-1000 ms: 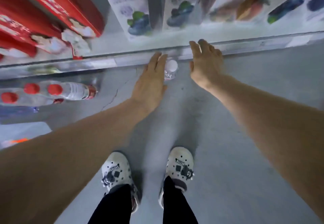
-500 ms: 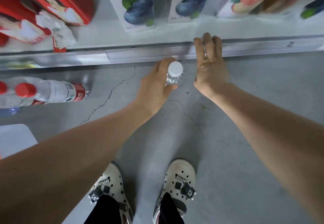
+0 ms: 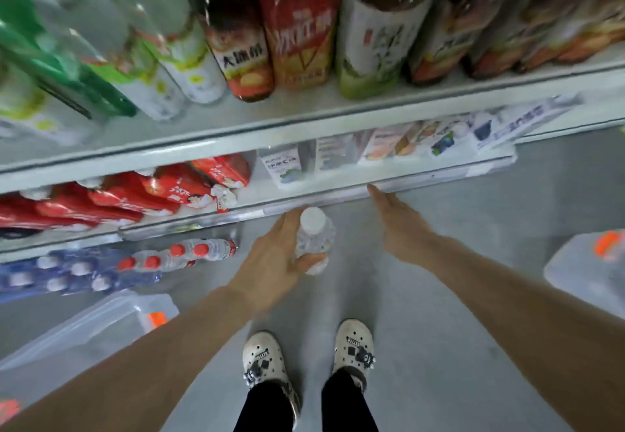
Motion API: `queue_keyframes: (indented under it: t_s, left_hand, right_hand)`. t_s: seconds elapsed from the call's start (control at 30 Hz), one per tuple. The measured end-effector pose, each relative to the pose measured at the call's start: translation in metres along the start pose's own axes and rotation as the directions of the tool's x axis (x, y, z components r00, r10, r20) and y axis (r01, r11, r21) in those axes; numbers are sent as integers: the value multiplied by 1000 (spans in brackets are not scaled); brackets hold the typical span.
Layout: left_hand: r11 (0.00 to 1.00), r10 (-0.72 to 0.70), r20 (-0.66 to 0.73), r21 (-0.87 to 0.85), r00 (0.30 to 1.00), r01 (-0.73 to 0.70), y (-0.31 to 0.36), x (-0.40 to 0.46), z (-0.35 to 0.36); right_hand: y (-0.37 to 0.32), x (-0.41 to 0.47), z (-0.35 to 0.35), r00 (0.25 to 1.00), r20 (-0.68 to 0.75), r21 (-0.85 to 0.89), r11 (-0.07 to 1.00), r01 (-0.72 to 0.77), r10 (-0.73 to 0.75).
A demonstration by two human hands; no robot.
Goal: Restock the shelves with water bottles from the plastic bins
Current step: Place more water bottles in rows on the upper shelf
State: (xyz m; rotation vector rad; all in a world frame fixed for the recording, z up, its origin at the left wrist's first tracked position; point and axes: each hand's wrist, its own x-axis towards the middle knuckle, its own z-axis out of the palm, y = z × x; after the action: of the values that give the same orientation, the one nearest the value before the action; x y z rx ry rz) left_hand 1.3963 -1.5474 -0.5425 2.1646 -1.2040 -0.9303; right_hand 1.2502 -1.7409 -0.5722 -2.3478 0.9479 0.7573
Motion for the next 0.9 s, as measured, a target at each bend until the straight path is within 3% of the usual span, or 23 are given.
queue_keyframes:
  t_s: [0.2,0.3,0.4,0.47,0.53,0.7,0.83,0.9]
  left_hand:
    - [970,240,-114,-6,964,-242,147,-58,-154]
    - [931,331,-205,-90,921,-354,224,-89,-231]
    - [885,397,-287,-134,872,-447,293,-116,-302]
    - [849,468,-338,-86,817,-522,332,-134,-346]
    - [833,493,-371,-60,787,-550,364,-151,-387]
    - [832,489,-402,-53,774,-553,415,-190,-467]
    - [808,528,-471,20,707,-589,453,-223,-523]
    - [792,542,-499,31,677,-610,474,-241,-551]
  right_hand:
    - [-54,-155,-148,972,-220,22,995,96,-89]
    - [-94,-225,-223,931,-355,199,967,158,-79]
    - [-135,-286,-286,984,-178,595,797,108,-1]
    - [-162,-319,-322,992,-62,763,636,119,-110]
    - [-189,-352,-357,979,-97,830,529,180,-181]
    - [-235,-408,-431,935,-250,808,478,345,-252]
    - [-274,-442,-473,897,-367,718,537,442,-246]
    - [-292,-461,-497,843,-475,591,618,518,-252]
